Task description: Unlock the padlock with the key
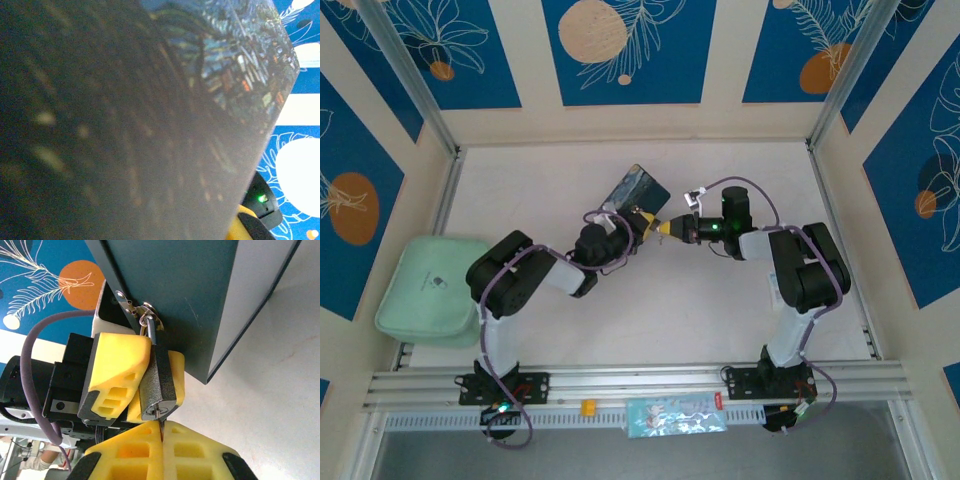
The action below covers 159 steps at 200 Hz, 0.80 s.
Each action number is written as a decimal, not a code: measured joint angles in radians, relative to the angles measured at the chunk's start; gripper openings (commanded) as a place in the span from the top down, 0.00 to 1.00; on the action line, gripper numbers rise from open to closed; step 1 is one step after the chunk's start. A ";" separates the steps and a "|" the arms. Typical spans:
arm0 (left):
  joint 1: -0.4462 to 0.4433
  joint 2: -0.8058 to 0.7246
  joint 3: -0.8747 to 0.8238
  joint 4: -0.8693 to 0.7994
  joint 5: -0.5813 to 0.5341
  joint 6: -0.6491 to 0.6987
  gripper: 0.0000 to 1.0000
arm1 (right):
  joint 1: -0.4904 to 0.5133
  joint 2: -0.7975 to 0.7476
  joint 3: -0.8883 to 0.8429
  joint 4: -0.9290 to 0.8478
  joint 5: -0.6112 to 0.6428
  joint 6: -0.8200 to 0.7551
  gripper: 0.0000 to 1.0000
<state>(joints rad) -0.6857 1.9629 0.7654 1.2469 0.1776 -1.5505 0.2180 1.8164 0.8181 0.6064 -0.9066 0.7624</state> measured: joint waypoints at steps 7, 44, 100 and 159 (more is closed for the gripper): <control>0.001 -0.003 0.005 -0.017 0.012 0.010 1.00 | -0.003 0.000 0.001 -0.018 -0.002 0.005 1.00; 0.005 -0.025 0.013 -0.082 0.034 0.046 1.00 | -0.007 0.008 0.000 -0.011 -0.005 0.104 1.00; 0.011 -0.025 0.013 -0.097 0.032 0.048 1.00 | -0.007 0.072 -0.039 0.208 -0.023 0.267 0.90; 0.010 -0.025 0.013 -0.103 0.082 0.039 1.00 | -0.007 0.063 -0.103 0.297 0.018 0.275 0.68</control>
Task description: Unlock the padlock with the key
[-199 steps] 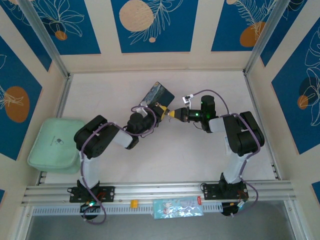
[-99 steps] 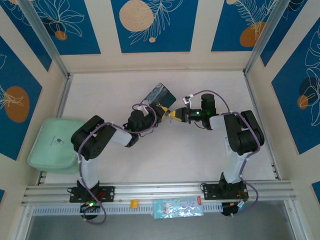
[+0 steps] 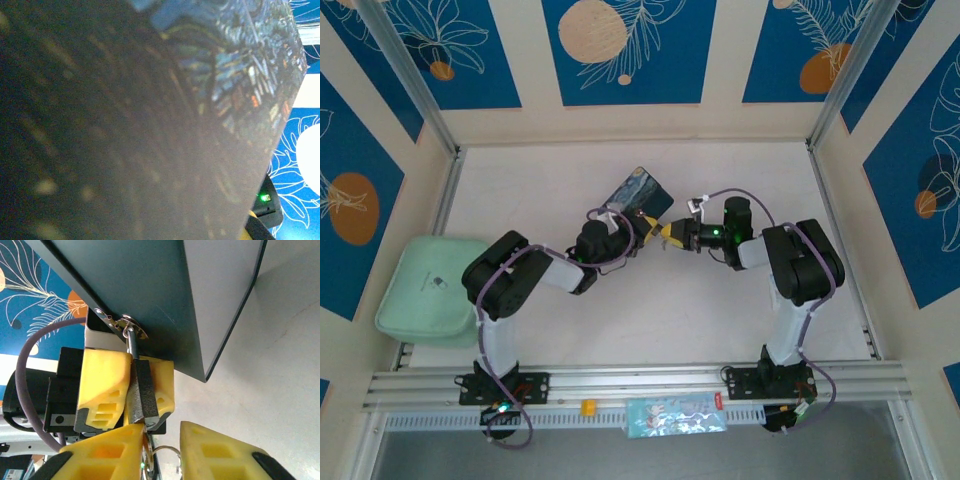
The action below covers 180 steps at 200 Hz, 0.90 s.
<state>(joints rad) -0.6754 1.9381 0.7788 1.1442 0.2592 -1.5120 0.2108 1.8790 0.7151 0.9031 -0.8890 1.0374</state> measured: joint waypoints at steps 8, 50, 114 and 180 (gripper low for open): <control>0.000 0.000 0.000 0.000 0.002 0.000 1.00 | 0.000 -0.001 -0.005 0.003 0.006 0.001 0.65; -0.002 0.000 -0.002 0.016 0.018 -0.002 1.00 | -0.011 -0.008 -0.042 0.031 0.029 0.004 0.47; -0.019 -0.003 -0.004 0.045 0.082 -0.001 1.00 | -0.028 -0.156 -0.107 -0.009 0.090 -0.025 0.41; -0.043 -0.009 -0.008 0.025 0.118 0.006 1.00 | -0.018 -0.290 -0.112 -0.105 0.149 -0.097 0.47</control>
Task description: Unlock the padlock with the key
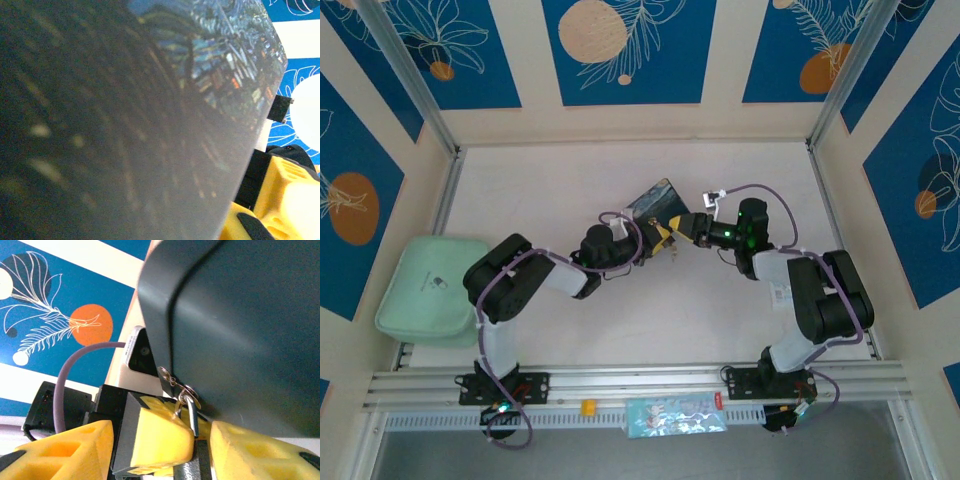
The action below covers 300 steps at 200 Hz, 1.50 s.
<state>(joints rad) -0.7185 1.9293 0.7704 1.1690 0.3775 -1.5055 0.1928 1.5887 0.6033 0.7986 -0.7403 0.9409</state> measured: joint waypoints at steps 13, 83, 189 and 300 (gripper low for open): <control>0.000 -0.001 0.000 -0.002 0.000 0.000 1.00 | 0.002 -0.006 -0.018 -0.019 0.016 -0.011 0.46; 0.000 -0.002 -0.001 -0.008 0.000 0.004 1.00 | 0.032 -0.108 -0.096 -0.149 0.079 -0.064 0.50; 0.000 -0.002 -0.001 -0.008 -0.001 0.012 1.00 | 0.048 -0.116 -0.150 -0.136 0.071 -0.048 0.58; 0.003 -0.004 -0.006 -0.010 -0.016 0.019 1.00 | 0.040 -0.102 -0.150 -0.102 0.060 -0.029 1.00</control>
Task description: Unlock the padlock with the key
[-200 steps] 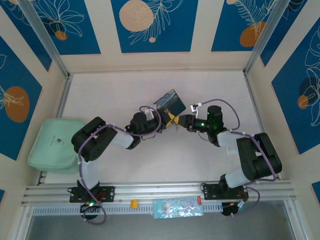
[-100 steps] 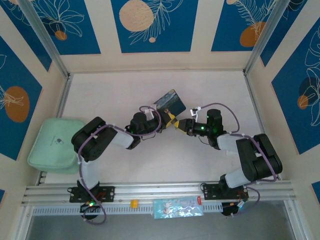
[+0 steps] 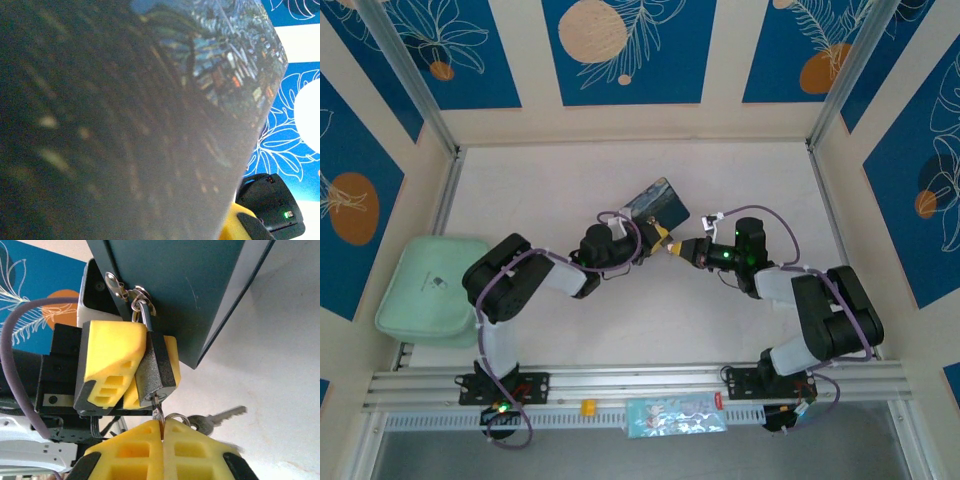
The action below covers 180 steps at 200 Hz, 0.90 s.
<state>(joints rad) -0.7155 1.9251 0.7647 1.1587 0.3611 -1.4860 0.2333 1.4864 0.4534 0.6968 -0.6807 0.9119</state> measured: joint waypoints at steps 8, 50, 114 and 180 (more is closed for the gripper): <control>0.000 0.000 -0.001 0.000 -0.002 0.000 1.00 | 0.000 0.004 0.000 0.003 -0.003 0.001 1.00; 0.000 0.000 -0.006 0.003 -0.002 -0.001 1.00 | -0.002 0.022 0.007 0.013 -0.019 0.000 0.97; 0.003 0.000 -0.006 0.011 -0.001 -0.006 1.00 | -0.005 0.056 0.043 0.009 -0.043 -0.003 0.81; 0.001 -0.001 -0.007 0.012 0.005 -0.014 1.00 | -0.005 0.067 0.046 0.055 -0.039 0.003 1.00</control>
<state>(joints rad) -0.7147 1.9244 0.7578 1.1706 0.3664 -1.5002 0.2283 1.5532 0.4992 0.7517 -0.7197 0.9146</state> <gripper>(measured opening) 0.103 0.056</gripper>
